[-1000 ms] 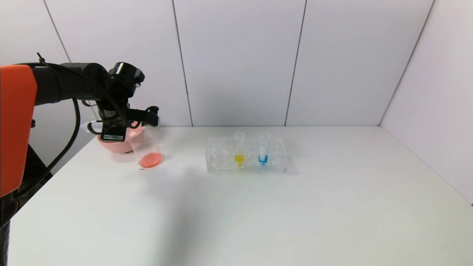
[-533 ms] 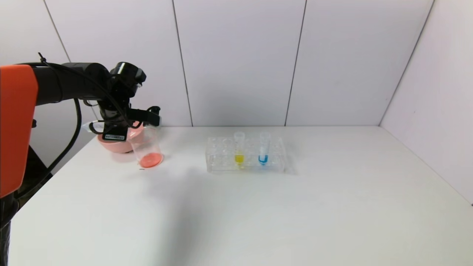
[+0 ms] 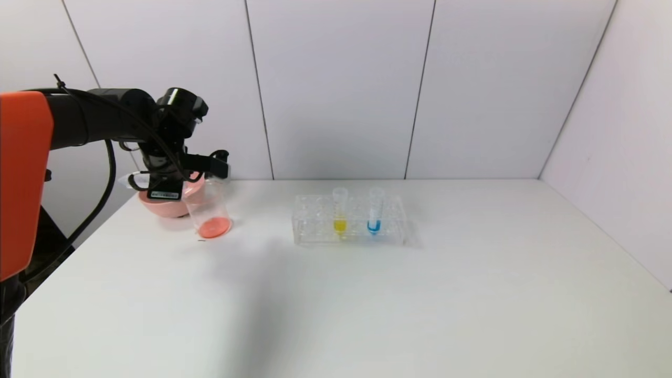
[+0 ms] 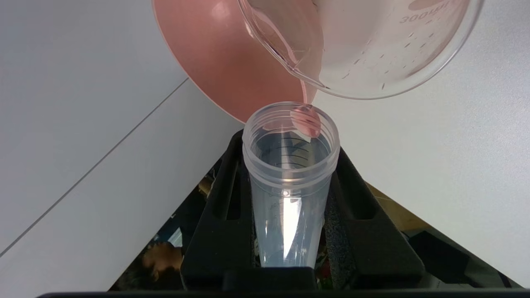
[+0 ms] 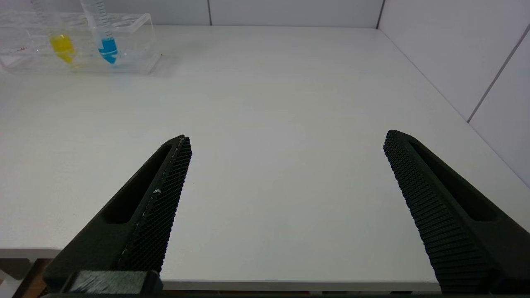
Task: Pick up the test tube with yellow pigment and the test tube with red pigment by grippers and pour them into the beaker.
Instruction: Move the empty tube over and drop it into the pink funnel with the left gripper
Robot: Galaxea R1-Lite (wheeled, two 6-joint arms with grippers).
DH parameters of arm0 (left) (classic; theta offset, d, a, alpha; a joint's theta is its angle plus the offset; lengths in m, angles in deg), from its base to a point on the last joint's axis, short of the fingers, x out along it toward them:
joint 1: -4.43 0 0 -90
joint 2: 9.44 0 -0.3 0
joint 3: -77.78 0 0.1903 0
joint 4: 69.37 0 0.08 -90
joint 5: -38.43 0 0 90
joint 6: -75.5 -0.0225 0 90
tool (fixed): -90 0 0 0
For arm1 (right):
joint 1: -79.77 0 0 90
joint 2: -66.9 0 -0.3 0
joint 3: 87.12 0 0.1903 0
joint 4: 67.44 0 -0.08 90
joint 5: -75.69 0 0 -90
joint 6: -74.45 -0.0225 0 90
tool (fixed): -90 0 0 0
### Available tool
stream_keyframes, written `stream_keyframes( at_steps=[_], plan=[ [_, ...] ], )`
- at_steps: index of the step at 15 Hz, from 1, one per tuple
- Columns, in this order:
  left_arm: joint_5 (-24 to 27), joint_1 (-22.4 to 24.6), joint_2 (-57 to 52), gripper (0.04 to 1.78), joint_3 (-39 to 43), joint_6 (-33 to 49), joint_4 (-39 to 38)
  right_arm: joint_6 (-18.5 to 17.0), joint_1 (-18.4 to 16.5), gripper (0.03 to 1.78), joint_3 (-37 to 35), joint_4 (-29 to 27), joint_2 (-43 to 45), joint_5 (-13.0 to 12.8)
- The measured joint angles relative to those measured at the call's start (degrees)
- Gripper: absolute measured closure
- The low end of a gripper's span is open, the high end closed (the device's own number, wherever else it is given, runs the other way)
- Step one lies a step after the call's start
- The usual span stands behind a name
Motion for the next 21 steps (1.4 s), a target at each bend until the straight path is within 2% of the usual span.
stream_keyframes(
  at_steps=[4, 15, 19, 21],
  plan=[
    [6.36, 0.72, -1.04, 1.33, 0.11, 3.64, -0.72, 0.00, 0.00, 0.11, 0.00, 0.00, 0.00, 0.00],
    [37.06, 6.77, -5.58, 1.33, 0.41, 16.35, -2.27, 0.00, 0.00, 0.11, 0.00, 0.00, 0.00, 0.00],
    [42.47, 8.97, -6.63, 1.33, 0.39, 23.06, -6.36, 0.00, 0.00, 0.11, 0.00, 0.00, 0.00, -0.01],
    [46.79, 10.02, -7.00, 1.33, 0.39, 28.98, -10.09, 0.00, 0.00, 0.11, 0.00, 0.00, 0.00, -0.01]
  ],
)
